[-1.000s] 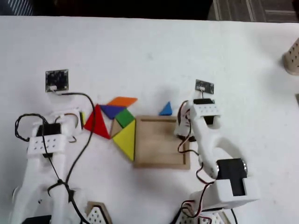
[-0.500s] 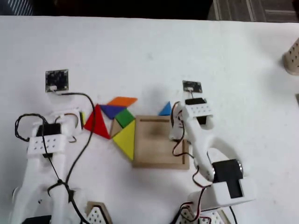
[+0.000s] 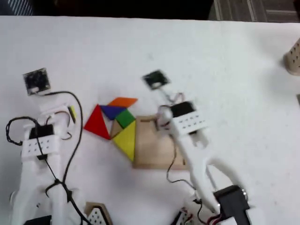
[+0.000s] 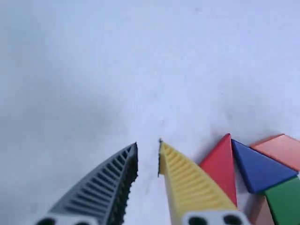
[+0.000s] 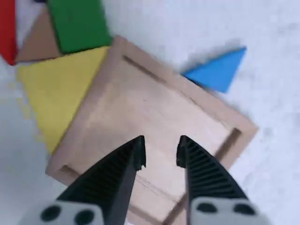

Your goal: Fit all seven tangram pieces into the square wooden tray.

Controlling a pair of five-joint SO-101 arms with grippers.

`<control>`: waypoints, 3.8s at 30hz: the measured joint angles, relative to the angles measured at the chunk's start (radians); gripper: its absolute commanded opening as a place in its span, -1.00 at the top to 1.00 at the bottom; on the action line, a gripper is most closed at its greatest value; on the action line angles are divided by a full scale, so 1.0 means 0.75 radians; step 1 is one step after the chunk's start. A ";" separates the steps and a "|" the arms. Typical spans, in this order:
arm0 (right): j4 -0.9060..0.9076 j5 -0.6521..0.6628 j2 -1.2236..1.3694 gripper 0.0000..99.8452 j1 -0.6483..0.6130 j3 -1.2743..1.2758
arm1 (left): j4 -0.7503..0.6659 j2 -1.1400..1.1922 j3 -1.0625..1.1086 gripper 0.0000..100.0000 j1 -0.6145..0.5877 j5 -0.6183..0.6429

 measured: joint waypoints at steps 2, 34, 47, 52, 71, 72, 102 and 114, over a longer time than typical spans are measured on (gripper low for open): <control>-0.010 0.006 0.016 0.57 -0.082 -0.084 | -0.004 0.000 0.000 0.46 -0.018 0.059; 0.004 0.196 1.074 0.54 -0.432 -1.099 | 0.153 0.503 -0.397 0.45 -0.104 0.164; -0.002 0.325 1.170 0.54 -0.419 -1.140 | 0.153 0.503 -0.399 0.44 -0.131 0.164; -0.078 0.327 1.172 0.54 -0.409 -1.140 | 0.153 0.503 -0.399 0.44 -0.131 0.164; -0.043 0.513 1.189 0.74 -0.321 -1.144 | 0.153 0.503 -0.399 0.44 -0.131 0.164; -0.033 0.511 1.187 0.77 -0.323 -1.144 | 0.153 0.503 -0.399 0.44 -0.131 0.164; 0.309 0.397 1.011 0.51 -0.153 -1.185 | 0.153 0.516 -0.399 0.44 -0.203 0.164; 0.295 0.700 1.009 0.50 -0.219 -1.023 | 0.153 0.516 -0.399 0.44 -0.203 0.164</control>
